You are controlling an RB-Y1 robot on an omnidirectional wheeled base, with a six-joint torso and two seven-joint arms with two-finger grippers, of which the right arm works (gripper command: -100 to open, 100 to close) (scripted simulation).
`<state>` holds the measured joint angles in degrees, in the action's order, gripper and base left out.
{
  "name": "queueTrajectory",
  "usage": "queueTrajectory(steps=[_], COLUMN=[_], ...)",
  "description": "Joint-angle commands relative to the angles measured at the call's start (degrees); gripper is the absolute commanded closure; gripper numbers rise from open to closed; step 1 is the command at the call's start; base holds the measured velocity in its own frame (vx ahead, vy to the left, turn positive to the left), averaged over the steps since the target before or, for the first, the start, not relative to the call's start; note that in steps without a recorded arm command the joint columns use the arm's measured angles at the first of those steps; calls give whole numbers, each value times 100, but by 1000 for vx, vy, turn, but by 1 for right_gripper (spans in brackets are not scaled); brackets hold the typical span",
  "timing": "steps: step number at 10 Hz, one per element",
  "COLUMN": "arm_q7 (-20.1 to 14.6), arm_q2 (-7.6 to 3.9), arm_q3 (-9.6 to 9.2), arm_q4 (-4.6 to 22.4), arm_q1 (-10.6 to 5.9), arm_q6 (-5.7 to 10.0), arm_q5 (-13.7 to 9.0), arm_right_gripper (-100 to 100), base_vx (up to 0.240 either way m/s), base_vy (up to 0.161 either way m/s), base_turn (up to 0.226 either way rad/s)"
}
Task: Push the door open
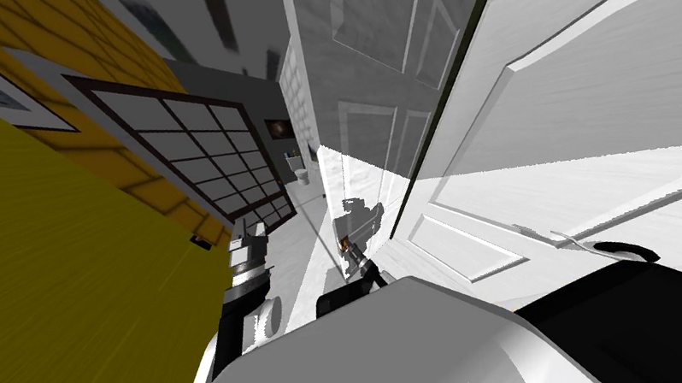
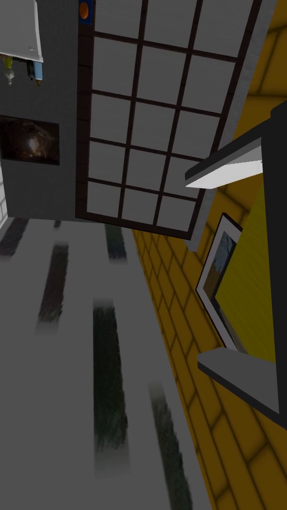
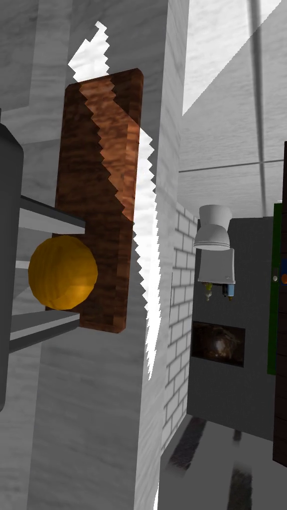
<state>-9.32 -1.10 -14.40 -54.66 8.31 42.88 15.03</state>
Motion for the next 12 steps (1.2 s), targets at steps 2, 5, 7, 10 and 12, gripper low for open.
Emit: queueTrajectory(steps=[2,5,7,10,12], arm_q7=[31,89,144,98,77], arm_q2=[-86,-145,-181,-189,-142], arm_q3=[172,355,526,457,461], arm_q4=[38,80,119,-9,-85], arm_q1=[-105,-157,-204,-88,-32], arm_q6=[34,21,9,4,-17], arm_q5=[-93,-200,-300,-284,-302], arm_right_gripper=[100,100,100,-100,-100], base_vx=[143,194,169,-144,-247], base_vy=[87,98,114,32,14], base_turn=[-17,-54,-124,-51,-66])
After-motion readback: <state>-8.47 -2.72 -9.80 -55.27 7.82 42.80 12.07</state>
